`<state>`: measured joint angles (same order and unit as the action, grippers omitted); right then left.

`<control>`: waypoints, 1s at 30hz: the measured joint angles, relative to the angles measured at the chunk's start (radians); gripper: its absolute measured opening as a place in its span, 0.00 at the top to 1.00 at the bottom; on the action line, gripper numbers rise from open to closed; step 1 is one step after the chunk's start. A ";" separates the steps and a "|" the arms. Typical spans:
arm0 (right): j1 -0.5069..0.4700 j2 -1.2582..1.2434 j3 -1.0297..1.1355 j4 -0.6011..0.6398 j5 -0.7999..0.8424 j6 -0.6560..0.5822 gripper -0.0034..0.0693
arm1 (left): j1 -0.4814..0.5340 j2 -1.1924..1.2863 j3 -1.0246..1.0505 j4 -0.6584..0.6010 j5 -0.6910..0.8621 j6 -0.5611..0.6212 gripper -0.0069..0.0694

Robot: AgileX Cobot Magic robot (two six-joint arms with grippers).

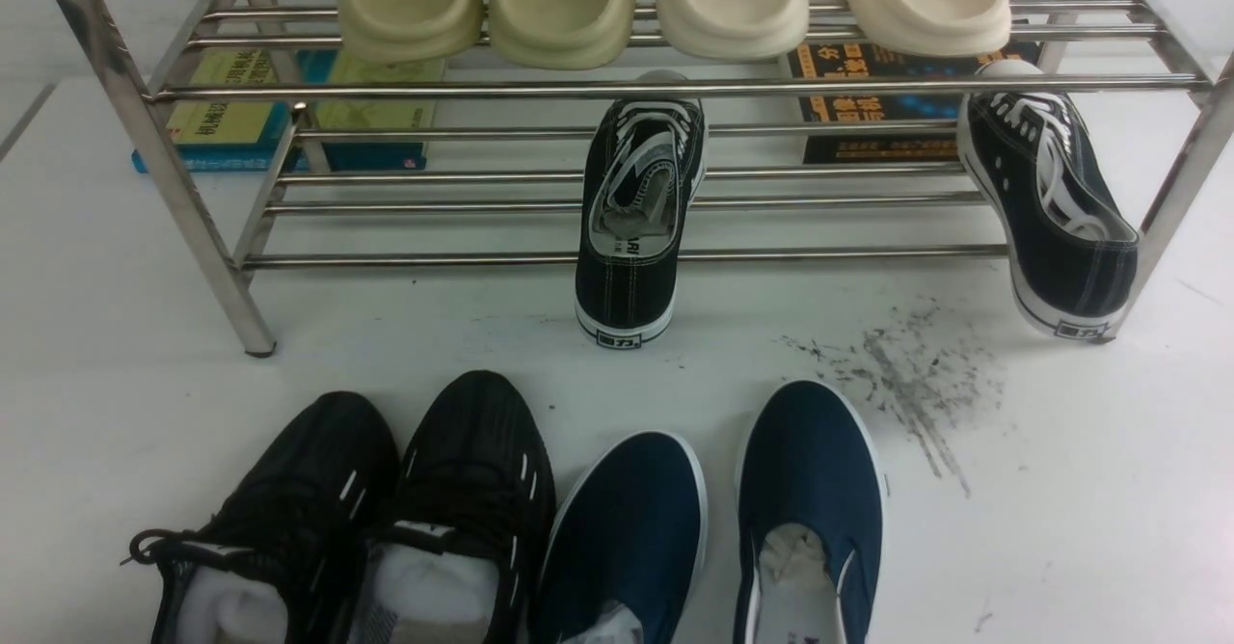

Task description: Take the shoes off the shelf with your hand on the white table.

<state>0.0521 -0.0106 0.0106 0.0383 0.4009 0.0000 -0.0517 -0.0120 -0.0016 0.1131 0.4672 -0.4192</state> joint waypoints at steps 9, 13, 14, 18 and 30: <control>0.000 0.000 0.000 0.000 0.000 0.000 0.63 | 0.000 0.000 0.000 0.000 0.000 0.000 0.81; 0.000 0.000 0.000 0.000 0.000 0.000 0.63 | 0.000 0.000 0.000 0.000 0.000 0.000 0.81; 0.000 0.000 0.000 0.000 0.000 0.000 0.63 | 0.000 0.000 0.000 0.000 0.000 0.000 0.81; 0.000 0.000 0.000 0.000 0.000 0.000 0.63 | 0.000 0.000 0.000 0.000 0.000 0.000 0.81; 0.000 0.000 0.000 0.000 0.000 0.000 0.63 | 0.000 0.000 0.000 0.001 0.000 -0.001 0.80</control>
<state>0.0521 -0.0106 0.0106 0.0382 0.4009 0.0000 -0.0517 -0.0120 -0.0016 0.1142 0.4672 -0.4199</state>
